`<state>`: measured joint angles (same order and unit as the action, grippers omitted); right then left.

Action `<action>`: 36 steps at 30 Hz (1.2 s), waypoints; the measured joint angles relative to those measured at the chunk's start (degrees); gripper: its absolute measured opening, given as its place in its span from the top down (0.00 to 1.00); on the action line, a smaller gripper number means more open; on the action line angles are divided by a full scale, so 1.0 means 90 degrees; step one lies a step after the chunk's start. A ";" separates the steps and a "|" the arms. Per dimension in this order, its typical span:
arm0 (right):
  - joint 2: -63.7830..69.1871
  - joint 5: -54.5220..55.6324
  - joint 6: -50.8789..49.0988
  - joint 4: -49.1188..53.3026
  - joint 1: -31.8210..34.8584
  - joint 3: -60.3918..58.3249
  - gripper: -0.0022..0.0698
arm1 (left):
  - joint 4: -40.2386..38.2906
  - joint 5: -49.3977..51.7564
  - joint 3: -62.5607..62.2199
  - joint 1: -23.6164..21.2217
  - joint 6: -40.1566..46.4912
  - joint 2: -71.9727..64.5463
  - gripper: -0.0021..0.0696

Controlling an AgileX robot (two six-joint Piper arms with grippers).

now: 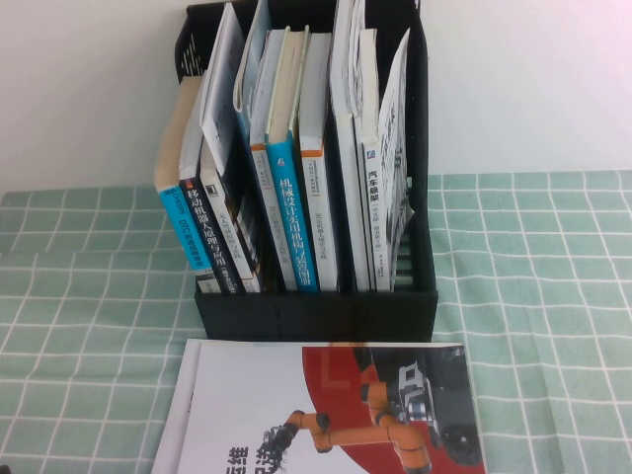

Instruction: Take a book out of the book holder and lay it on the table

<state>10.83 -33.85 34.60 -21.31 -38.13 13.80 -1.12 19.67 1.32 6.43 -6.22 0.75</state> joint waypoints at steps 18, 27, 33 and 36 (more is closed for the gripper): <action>-0.0039 0.0147 0.0000 0.0327 0.0094 -0.0017 0.97 | 0.0000 0.0000 0.0000 -0.0009 0.0000 0.0000 0.97; -0.0150 0.4468 -0.0040 0.0877 0.2473 -0.1568 0.97 | 0.0000 0.0000 0.0000 -0.0009 -0.0012 0.0000 0.97; -0.1144 0.4452 -0.0051 0.0907 0.3964 -0.1707 0.97 | 0.0000 0.0000 0.0000 -0.0009 -0.0012 0.0000 0.97; -0.1260 0.4152 -0.0284 0.0974 0.4518 -0.1707 0.97 | 0.0000 0.0000 0.0000 -0.0009 -0.0012 0.0000 0.97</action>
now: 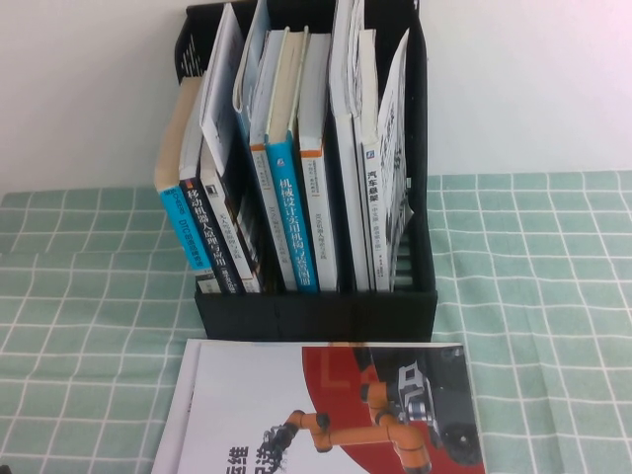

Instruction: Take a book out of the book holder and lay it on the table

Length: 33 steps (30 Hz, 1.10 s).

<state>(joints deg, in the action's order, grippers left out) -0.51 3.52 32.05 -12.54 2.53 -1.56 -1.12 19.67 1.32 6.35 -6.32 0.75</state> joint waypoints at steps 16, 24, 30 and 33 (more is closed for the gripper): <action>-0.0006 -0.2635 -0.1876 0.1615 0.0071 -0.0010 0.97 | 0.0000 0.0000 0.0000 0.0000 0.0015 0.0000 0.97; -0.0006 -0.2632 -0.1907 0.1640 -0.0186 -0.0010 0.97 | 0.0000 0.0000 0.0000 0.0000 0.0015 0.0000 0.97; -0.0006 -0.2638 -0.2458 0.1643 -0.0064 -0.0010 0.97 | 0.0000 0.0000 0.0000 0.0000 0.0015 0.0000 0.97; -0.0006 -0.2638 -0.2647 0.1643 0.0226 -0.0010 0.97 | 0.0000 0.0000 0.0000 0.0000 0.0015 0.0000 0.97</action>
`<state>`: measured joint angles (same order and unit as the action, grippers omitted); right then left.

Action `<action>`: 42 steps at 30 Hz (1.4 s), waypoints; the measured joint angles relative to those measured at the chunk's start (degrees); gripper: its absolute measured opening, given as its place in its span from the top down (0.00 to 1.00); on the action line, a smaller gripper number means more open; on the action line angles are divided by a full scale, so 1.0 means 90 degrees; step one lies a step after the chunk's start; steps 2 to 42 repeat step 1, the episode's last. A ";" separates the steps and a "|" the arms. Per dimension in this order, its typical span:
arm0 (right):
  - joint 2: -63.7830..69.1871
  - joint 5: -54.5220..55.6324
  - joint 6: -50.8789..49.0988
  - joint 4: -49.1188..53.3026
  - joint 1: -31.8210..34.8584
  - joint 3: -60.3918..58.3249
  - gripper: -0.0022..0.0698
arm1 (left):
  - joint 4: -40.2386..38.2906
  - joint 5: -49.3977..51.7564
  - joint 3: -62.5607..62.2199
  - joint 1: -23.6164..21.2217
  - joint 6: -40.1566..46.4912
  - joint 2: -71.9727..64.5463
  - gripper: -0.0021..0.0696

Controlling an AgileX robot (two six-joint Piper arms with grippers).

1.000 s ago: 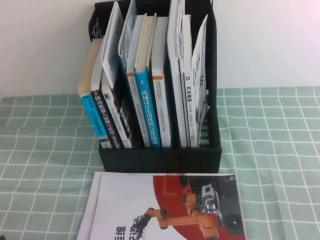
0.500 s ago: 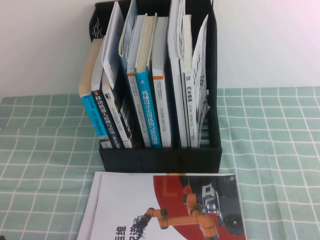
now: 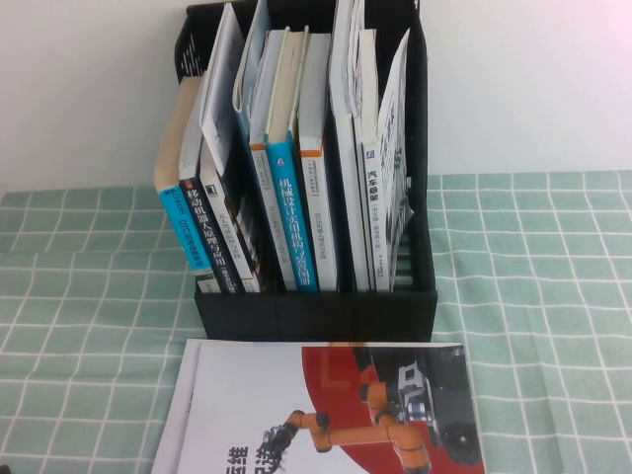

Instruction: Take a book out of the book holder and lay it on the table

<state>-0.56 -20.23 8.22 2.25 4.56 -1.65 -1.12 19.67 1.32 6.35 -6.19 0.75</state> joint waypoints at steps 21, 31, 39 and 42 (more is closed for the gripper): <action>0.0000 0.0000 -0.0063 0.0000 0.0114 0.0000 0.97 | 0.0000 0.0000 0.0000 0.0000 0.0000 0.0000 0.97; 0.0000 0.0000 -0.0063 0.0000 0.0114 0.0000 0.97 | 0.0000 0.0000 0.0000 0.0000 0.0000 0.0000 0.97; 0.0000 0.0000 -0.0063 0.0000 0.0114 0.0000 0.97 | 0.0000 0.0000 0.0000 0.0000 0.0000 0.0000 0.97; 0.0000 0.0000 -0.0063 0.0000 0.0114 0.0000 0.97 | 0.0000 0.0000 0.0000 0.0000 0.0000 0.0000 0.97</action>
